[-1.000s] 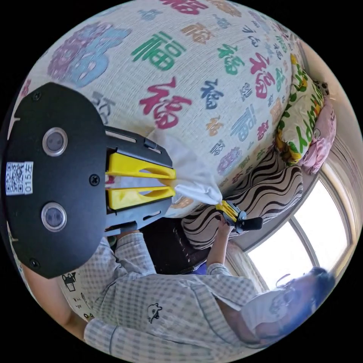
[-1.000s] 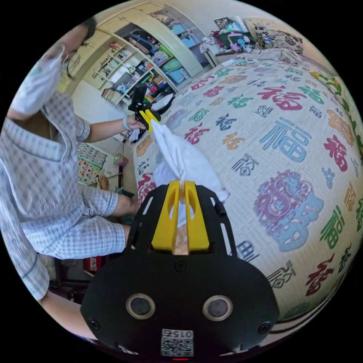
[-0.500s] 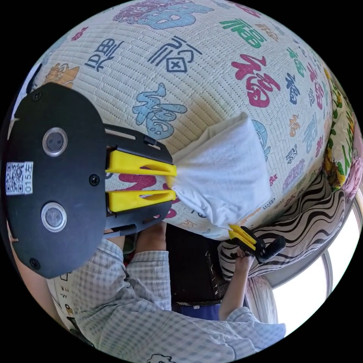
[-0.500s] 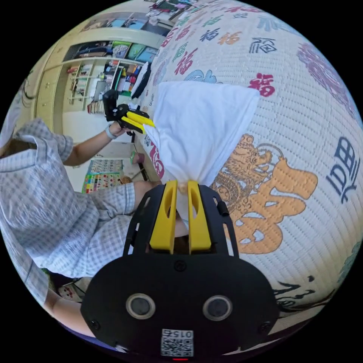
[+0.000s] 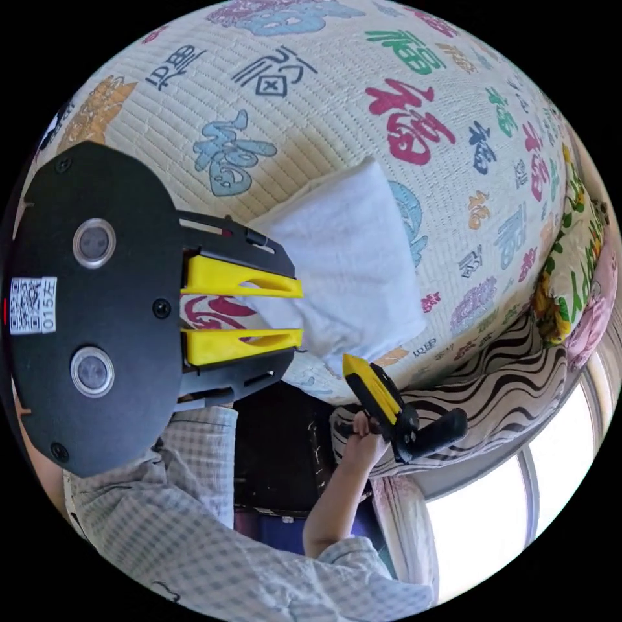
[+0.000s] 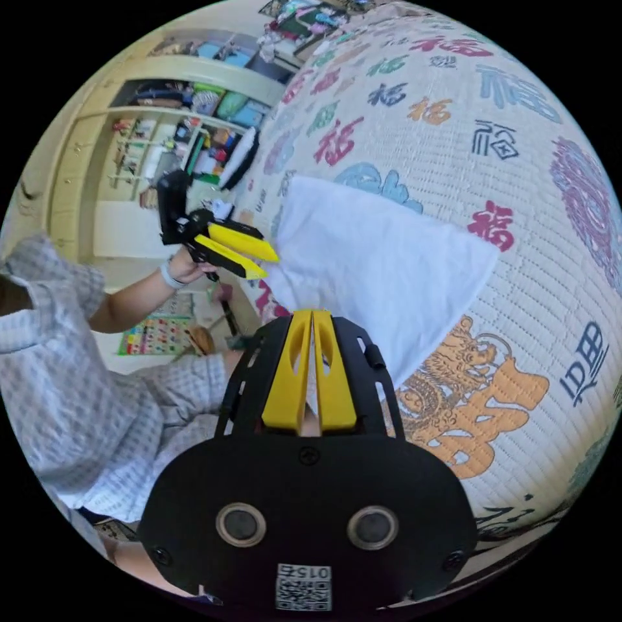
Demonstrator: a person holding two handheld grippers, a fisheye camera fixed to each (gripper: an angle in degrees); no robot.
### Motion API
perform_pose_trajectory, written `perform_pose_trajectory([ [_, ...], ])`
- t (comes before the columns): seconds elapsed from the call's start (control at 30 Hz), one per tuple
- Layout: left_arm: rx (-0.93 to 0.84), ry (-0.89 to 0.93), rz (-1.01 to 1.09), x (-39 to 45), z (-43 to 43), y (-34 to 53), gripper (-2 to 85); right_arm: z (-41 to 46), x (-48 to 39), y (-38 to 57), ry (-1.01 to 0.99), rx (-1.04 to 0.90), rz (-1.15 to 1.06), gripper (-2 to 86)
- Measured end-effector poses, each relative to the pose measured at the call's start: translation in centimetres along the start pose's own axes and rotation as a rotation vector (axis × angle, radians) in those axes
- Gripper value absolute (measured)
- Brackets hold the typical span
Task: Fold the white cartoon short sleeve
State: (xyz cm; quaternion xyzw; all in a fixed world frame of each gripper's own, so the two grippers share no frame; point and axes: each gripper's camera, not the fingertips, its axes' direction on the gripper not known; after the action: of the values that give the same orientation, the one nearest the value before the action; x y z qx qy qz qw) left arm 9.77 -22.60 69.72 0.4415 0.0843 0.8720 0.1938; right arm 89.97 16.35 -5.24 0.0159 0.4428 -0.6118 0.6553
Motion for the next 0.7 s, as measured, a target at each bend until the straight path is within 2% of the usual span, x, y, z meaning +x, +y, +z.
perform_pose_trajectory([
  [0.1,-0.079,-0.065,-0.006,-0.5,2.8,0.9,3.5,4.4,-1.6,-0.5,0.225,-0.188,-0.024,-0.6],
  [0.17,-0.091,-0.104,-0.011,-0.9,2.9,1.9,1.1,5.5,-2.4,0.2,0.310,-0.237,-0.051,-0.6],
  [0.37,-0.109,-0.065,-0.074,-2.2,0.7,2.4,0.5,3.4,-3.5,1.3,0.295,-0.178,0.036,-0.5],
  [0.53,0.062,-0.105,-0.057,0.1,-3.9,-1.6,4.8,1.1,-7.7,-1.7,0.554,-0.089,-0.001,-0.4],
  [0.7,0.144,-0.156,-0.049,1.1,-3.9,-7.4,5.7,2.5,-9.8,-5.4,0.658,-0.072,-0.013,-0.5],
])
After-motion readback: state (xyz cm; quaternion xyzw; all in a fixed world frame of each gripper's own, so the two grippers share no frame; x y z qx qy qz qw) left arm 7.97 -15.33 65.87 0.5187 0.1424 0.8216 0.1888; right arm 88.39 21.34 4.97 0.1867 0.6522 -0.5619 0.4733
